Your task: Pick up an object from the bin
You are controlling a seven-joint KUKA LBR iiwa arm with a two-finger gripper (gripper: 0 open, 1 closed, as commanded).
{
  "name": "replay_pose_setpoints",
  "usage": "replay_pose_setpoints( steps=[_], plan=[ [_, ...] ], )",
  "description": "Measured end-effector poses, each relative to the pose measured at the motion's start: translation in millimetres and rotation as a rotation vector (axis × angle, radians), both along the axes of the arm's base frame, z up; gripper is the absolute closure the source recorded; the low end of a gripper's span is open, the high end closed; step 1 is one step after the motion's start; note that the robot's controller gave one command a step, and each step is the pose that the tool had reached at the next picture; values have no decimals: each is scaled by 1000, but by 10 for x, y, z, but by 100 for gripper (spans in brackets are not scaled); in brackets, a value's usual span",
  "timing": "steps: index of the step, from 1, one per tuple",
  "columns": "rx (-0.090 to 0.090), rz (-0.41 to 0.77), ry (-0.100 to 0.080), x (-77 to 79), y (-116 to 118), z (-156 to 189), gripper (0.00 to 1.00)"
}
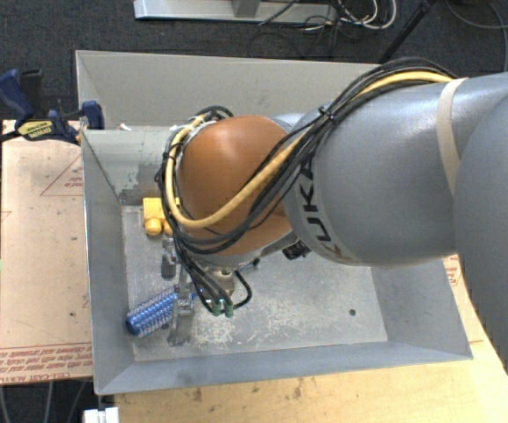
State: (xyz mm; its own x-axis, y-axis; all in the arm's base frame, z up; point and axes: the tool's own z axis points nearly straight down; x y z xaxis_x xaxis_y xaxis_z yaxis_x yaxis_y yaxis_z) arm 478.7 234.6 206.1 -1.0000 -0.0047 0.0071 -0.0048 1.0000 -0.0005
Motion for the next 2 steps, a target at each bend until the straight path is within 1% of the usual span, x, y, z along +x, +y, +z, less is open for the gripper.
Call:
replay_pose_setpoints(
  steps=[1, 2],
  plan=[
    [1, 278, -3, 365, -164, -1394, 0],
    [2, 278, -5, 367, -157, -1373, 100]
  ],
)
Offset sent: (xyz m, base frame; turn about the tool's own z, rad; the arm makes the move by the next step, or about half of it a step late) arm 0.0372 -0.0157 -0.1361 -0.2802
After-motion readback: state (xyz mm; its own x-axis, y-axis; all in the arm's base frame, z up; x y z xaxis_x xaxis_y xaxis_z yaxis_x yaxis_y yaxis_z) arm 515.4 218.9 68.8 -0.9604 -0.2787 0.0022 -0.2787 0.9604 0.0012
